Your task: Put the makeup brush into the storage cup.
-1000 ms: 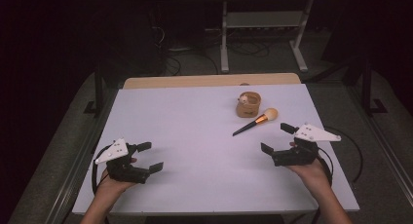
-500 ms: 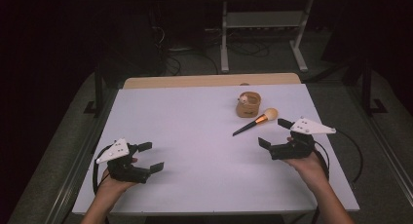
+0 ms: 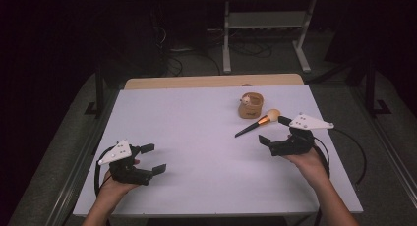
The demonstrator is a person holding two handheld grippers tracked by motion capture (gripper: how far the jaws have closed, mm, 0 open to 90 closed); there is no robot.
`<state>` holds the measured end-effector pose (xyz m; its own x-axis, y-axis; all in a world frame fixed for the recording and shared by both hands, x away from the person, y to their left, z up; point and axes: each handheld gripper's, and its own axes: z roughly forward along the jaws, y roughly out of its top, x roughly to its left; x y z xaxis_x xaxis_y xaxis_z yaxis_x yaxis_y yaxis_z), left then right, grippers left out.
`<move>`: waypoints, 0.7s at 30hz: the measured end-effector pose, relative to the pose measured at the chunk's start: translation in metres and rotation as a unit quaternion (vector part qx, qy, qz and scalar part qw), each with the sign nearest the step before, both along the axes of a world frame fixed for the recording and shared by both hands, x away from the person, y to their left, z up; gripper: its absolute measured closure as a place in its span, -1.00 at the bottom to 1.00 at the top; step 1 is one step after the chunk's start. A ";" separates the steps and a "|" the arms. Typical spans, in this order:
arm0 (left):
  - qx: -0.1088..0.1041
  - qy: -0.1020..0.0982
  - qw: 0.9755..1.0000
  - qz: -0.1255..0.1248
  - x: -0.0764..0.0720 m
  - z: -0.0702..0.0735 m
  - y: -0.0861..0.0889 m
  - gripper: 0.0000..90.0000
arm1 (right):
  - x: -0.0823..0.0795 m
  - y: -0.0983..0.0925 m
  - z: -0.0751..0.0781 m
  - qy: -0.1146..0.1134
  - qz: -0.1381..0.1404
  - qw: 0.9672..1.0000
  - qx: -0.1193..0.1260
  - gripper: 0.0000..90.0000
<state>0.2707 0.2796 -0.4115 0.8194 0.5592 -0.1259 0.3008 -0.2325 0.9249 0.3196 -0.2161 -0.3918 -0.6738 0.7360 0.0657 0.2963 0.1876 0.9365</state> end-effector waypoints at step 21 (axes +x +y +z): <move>0.000 0.001 1.000 0.000 0.000 0.000 0.000 -0.74 | 0.022 0.009 0.003 0.005 0.007 1.000 -0.012 -1.00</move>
